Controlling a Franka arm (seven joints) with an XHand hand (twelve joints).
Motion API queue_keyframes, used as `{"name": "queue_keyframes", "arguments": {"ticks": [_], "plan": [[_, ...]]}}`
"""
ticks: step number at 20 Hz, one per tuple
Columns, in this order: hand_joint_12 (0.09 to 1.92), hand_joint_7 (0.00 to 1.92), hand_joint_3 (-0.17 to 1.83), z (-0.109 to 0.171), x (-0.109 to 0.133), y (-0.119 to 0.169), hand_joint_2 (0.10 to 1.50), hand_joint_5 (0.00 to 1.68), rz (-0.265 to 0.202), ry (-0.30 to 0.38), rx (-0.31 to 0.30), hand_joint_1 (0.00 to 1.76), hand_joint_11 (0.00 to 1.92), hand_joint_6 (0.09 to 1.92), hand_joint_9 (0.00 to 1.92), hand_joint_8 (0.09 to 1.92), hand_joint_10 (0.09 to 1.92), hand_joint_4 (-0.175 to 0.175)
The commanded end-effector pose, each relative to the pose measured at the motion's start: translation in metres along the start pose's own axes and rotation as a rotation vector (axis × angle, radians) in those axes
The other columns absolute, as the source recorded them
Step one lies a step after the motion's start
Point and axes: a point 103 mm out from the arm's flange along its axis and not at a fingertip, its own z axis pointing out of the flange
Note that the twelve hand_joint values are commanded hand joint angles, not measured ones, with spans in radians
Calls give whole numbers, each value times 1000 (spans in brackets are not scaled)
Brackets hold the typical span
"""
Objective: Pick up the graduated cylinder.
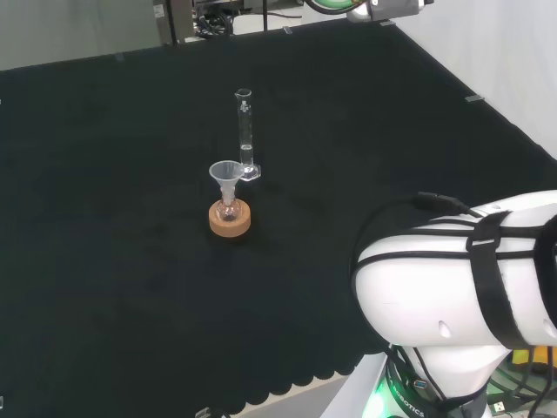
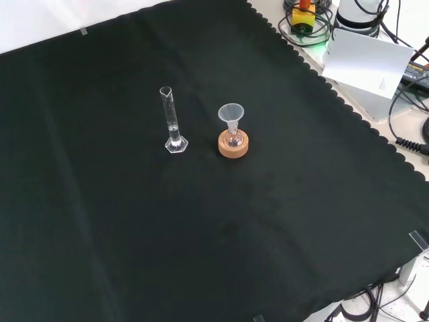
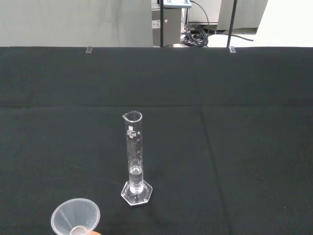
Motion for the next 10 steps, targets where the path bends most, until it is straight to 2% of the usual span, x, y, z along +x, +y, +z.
{"name": "queue_keyframes", "arguments": {"ticks": [1,4,10], "plan": [[1378,12,-3,0,0,0,1289,254,1,-8,-7,163,105,87,496,535,87,-15],[1365,1,32,-1,2,1,1366,245,2,-9,-7,35,111,87,477,501,87,-5],[1360,3,37,2,1,3,1375,246,6,-10,-3,23,117,87,474,496,87,-4]]}}
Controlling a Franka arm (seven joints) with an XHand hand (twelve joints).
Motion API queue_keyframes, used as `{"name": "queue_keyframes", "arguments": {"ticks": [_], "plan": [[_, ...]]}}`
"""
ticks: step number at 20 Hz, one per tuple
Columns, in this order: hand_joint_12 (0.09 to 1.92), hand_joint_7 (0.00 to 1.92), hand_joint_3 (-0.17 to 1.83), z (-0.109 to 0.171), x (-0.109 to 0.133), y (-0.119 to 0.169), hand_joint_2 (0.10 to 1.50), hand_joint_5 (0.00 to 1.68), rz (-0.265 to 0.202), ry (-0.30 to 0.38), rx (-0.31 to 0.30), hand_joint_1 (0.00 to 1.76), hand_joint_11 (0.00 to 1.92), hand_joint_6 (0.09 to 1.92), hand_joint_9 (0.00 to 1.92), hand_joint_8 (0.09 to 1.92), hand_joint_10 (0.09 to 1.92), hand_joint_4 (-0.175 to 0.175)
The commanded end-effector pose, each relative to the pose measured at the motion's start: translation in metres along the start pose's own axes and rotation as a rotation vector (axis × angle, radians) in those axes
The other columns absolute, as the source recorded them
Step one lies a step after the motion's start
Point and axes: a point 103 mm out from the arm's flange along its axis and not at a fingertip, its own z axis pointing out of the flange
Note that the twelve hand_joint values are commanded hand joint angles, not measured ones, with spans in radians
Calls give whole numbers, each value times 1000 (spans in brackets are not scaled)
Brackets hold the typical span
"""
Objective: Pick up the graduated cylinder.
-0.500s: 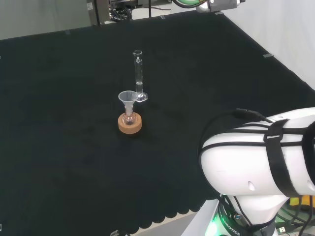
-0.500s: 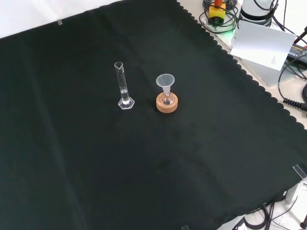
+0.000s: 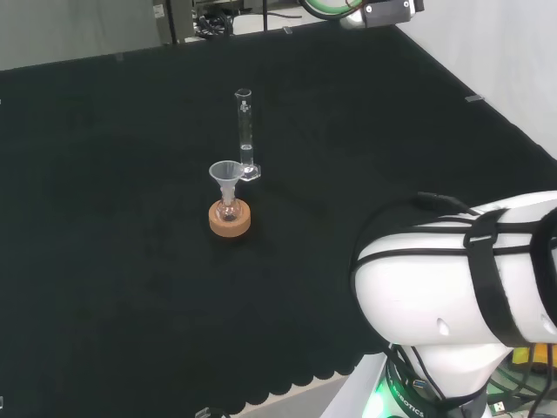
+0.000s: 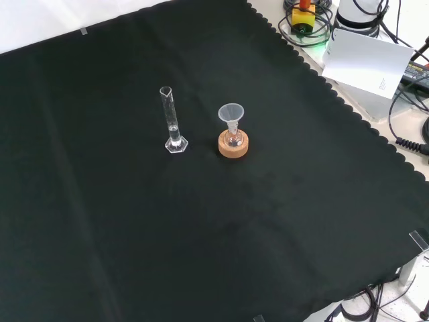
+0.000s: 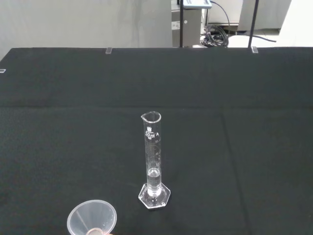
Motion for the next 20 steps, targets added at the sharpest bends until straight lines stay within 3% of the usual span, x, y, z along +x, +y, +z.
{"name": "queue_keyframes", "arguments": {"ticks": [1,13,20], "plan": [[1359,3,37,-8,-4,-6,1375,246,65,-41,6,23,118,87,474,496,87,-4],[1358,10,35,40,-34,18,1369,253,130,-1,50,35,120,87,477,495,87,-7],[1359,23,31,74,-60,50,1361,257,129,31,46,51,122,87,488,499,87,-9]]}}
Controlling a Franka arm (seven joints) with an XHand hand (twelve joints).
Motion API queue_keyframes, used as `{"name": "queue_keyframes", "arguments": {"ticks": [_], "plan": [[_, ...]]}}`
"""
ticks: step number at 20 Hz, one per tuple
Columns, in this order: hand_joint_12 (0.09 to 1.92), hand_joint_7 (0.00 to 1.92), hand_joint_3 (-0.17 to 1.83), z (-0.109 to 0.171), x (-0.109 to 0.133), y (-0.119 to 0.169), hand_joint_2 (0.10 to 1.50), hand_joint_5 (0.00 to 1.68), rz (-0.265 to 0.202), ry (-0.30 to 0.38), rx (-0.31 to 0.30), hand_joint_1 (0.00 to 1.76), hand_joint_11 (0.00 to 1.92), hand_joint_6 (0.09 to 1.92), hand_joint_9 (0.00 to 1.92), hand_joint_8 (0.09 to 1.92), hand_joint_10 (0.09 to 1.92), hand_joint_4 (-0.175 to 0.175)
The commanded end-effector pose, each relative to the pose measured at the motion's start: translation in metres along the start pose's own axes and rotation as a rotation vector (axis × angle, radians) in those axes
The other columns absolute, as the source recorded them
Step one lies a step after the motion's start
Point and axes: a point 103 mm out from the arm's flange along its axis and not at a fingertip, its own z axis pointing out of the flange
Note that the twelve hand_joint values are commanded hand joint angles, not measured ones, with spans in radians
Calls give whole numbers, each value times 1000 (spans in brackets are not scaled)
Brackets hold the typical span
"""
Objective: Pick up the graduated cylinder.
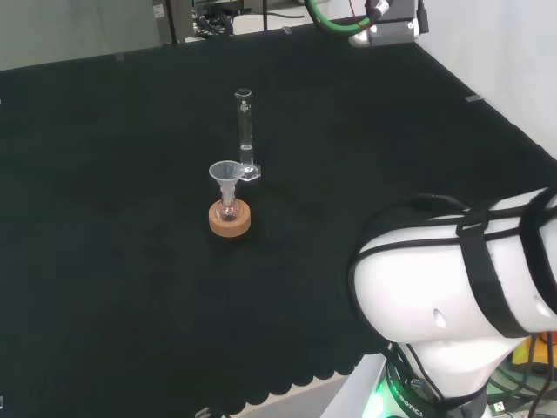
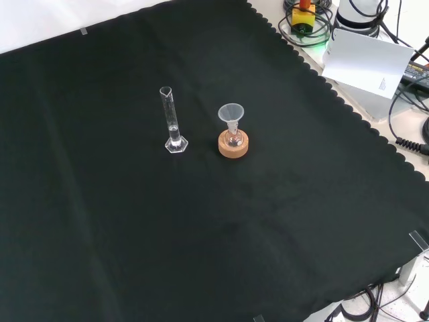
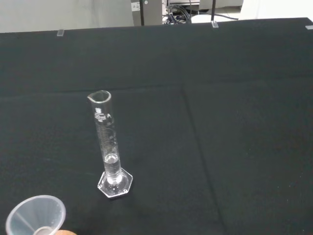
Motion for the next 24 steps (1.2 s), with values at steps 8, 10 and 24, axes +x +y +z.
{"name": "queue_keyframes", "arguments": {"ticks": [8,10,24], "plan": [[1364,89,-1,76,-40,103,1292,258,-49,77,-23,162,139,87,539,529,87,-17],[1365,104,-19,90,-42,120,1254,256,-58,92,-16,223,144,87,551,539,87,-18],[1366,169,-168,179,-21,181,1153,334,-176,230,12,536,176,87,429,624,556,-30]]}}
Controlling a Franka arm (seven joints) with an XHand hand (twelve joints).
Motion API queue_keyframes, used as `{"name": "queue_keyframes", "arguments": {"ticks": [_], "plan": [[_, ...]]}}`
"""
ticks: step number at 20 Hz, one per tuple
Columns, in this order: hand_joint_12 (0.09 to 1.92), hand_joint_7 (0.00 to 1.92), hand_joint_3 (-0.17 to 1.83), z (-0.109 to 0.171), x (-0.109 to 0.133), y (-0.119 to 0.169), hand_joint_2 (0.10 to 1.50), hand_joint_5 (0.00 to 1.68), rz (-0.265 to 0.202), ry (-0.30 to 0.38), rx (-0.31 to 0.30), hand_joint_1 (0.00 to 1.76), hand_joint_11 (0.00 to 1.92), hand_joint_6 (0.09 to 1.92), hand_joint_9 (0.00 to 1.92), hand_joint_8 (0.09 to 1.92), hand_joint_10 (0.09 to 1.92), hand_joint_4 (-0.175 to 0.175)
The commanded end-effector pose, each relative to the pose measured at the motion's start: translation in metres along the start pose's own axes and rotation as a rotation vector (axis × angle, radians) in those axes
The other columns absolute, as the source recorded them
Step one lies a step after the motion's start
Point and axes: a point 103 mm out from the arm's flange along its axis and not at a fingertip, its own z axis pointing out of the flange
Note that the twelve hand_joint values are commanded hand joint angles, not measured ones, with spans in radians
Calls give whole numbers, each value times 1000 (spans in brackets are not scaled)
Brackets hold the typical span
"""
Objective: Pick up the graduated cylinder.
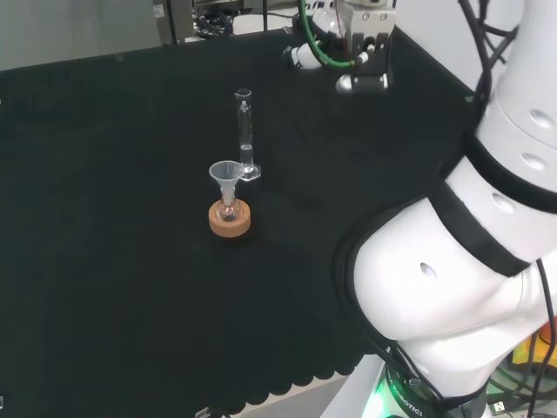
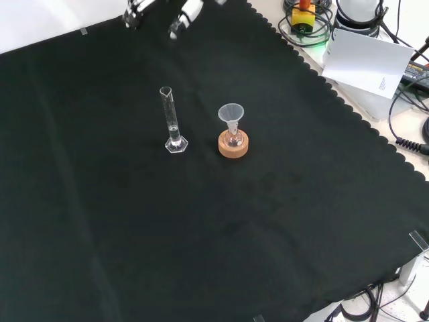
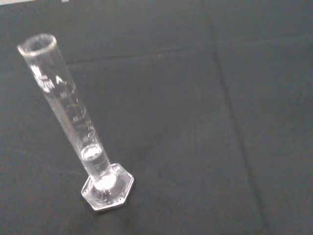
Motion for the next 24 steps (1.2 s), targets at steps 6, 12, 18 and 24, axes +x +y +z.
{"name": "queue_keyframes", "arguments": {"ticks": [6,12,18,24], "plan": [[1370,197,-175,60,2,45,1148,378,-158,181,-46,544,180,87,427,638,594,-35],[1369,189,-175,83,0,43,1131,390,-197,224,-28,569,177,87,403,632,595,-35],[1372,272,-175,97,-7,39,1114,412,-258,288,-98,592,208,87,469,651,618,-34],[1367,306,-175,123,-14,36,1097,441,-300,381,-54,626,249,87,504,639,608,-31]]}}
